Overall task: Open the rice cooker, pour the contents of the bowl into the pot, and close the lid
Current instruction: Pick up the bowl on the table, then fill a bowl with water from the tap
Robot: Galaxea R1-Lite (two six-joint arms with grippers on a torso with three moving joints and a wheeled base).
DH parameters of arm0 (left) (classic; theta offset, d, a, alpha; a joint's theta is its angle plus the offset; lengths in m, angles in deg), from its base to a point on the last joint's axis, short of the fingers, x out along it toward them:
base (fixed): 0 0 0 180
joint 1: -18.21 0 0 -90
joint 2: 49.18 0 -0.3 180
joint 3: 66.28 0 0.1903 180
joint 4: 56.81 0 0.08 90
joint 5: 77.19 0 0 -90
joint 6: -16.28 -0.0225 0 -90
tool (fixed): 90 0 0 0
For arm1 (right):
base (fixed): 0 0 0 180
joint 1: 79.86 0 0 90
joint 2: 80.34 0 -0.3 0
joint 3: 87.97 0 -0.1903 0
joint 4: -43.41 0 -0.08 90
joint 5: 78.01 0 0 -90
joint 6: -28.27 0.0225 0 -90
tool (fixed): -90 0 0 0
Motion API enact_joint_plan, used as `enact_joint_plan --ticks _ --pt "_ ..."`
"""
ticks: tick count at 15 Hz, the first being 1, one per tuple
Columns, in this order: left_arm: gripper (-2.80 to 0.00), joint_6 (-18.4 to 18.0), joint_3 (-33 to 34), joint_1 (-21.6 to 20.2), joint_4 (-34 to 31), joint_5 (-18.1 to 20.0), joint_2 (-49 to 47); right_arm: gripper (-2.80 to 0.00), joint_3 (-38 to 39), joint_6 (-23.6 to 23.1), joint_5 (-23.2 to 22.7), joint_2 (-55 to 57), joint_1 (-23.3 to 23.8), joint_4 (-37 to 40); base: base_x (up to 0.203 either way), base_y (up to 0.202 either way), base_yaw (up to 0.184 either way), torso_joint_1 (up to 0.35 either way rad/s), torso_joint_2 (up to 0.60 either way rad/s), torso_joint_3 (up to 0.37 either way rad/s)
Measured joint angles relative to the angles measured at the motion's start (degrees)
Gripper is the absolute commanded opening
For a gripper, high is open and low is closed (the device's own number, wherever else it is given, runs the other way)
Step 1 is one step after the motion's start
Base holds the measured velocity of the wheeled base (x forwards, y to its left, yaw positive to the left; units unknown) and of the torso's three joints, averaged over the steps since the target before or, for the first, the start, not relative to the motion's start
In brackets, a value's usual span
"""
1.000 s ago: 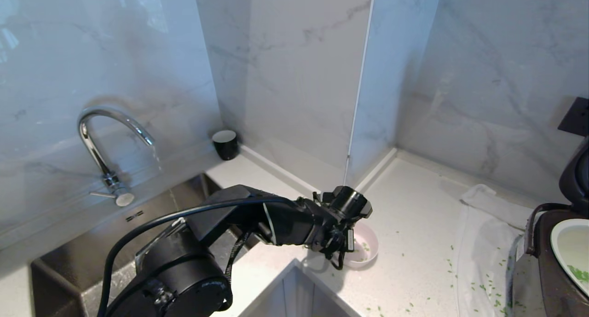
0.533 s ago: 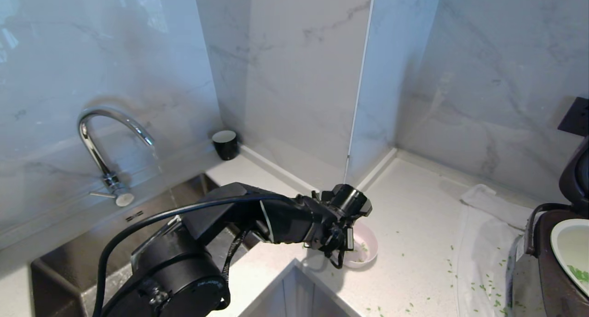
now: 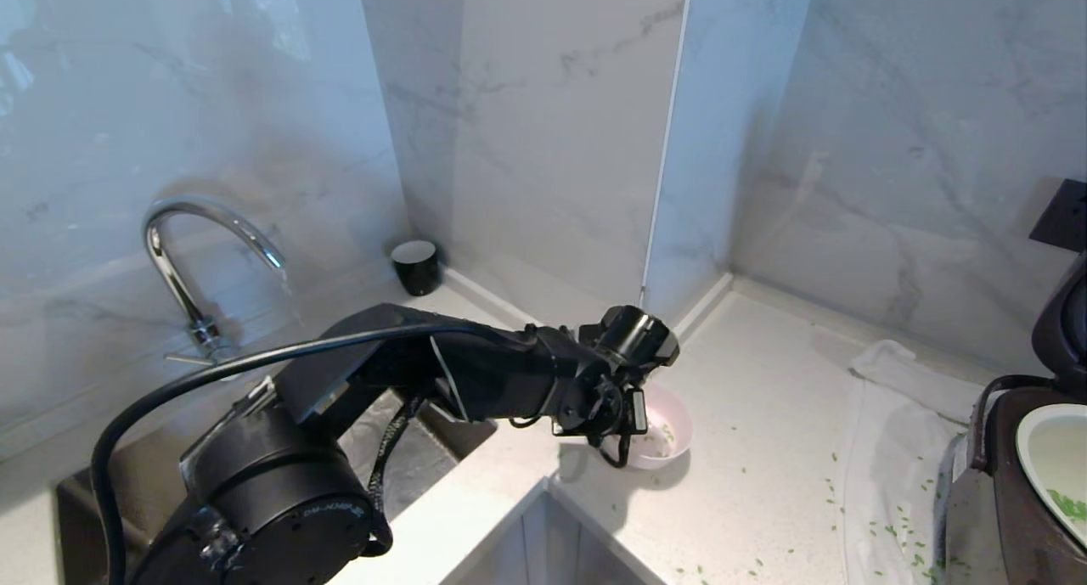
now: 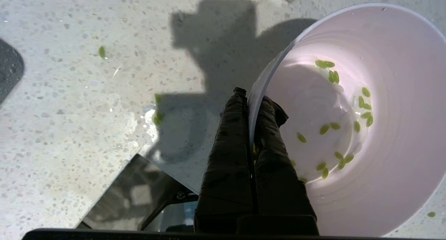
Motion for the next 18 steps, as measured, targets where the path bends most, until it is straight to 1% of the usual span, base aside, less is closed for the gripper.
enact_joint_plan --ticks 3,5,6,8,9,15,18 --pt "-2.80 1.85 0.76 -1.62 -2.54 0.04 1.92 -2.80 0.00 0.00 0.02 0.00 0.00 -0.02 0.000 0.000 0.000 0.000 0.00 0.000" --pt "-2.80 2.25 2.08 -3.56 -3.08 0.23 3.35 -2.80 0.00 0.00 0.00 0.00 0.00 0.00 0.000 0.000 0.000 0.000 0.00 0.000" --pt "-2.80 2.41 3.00 -4.70 -3.09 0.99 4.13 -2.80 0.00 0.02 0.02 0.00 0.00 -0.02 0.000 0.000 0.000 0.000 0.00 0.000" --pt "-2.80 3.31 5.14 -7.23 -3.09 3.12 5.75 -2.80 0.00 0.00 0.00 0.00 0.00 -0.02 0.000 0.000 0.000 0.000 0.00 0.000" --pt "-2.80 3.42 6.44 -8.37 -3.08 3.61 6.49 -2.80 0.00 0.00 0.02 0.00 0.00 0.00 0.000 0.000 0.000 0.000 0.00 0.000" --pt "-2.80 3.15 13.58 -16.69 -0.66 4.14 10.15 -2.80 0.00 0.01 0.00 0.00 0.00 0.00 0.000 0.000 0.000 0.000 0.00 0.000" --pt "-2.80 3.10 15.29 -21.75 -0.47 7.09 11.57 -2.80 0.00 0.00 0.02 0.00 0.00 0.00 0.000 0.000 0.000 0.000 0.00 0.000"
